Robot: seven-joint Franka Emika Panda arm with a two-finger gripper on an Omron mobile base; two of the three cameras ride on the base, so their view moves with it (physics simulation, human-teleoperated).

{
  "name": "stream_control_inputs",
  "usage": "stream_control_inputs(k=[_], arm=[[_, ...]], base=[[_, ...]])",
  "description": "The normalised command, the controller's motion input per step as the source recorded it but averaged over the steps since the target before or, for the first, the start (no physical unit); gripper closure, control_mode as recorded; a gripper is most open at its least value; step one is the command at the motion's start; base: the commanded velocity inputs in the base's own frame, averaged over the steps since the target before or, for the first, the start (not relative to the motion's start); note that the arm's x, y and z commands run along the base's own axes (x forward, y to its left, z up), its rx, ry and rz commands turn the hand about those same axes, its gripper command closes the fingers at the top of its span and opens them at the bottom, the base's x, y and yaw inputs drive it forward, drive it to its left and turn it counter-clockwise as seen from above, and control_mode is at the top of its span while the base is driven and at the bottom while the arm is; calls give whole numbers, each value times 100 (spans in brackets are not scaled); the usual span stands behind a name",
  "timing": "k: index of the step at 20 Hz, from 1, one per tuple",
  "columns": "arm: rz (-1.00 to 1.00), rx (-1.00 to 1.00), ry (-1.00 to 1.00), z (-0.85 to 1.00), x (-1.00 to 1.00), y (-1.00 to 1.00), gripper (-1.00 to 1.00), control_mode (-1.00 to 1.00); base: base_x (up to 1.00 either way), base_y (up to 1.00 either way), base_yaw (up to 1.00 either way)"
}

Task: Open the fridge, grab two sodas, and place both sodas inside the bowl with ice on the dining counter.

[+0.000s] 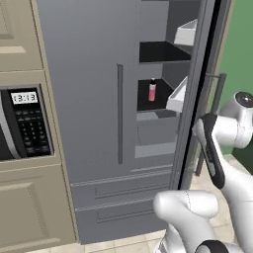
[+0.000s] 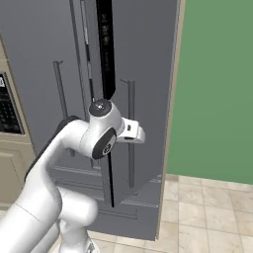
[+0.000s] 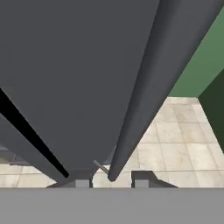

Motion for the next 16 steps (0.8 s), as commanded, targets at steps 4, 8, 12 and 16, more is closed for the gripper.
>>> stream_control_inputs(k=[4,8,12,16], arm=[[4,-9,0,-25,-98,12,-100,-100],[6,-17,0,-7,-84,59,-100,-100],[6,-22,-2,22,-21,95,-100,-100],[0,-17,-1,50,5,94,-100,-100]], base=[[0,0,0],[0,0,0],[0,0,0],[0,0,0]])
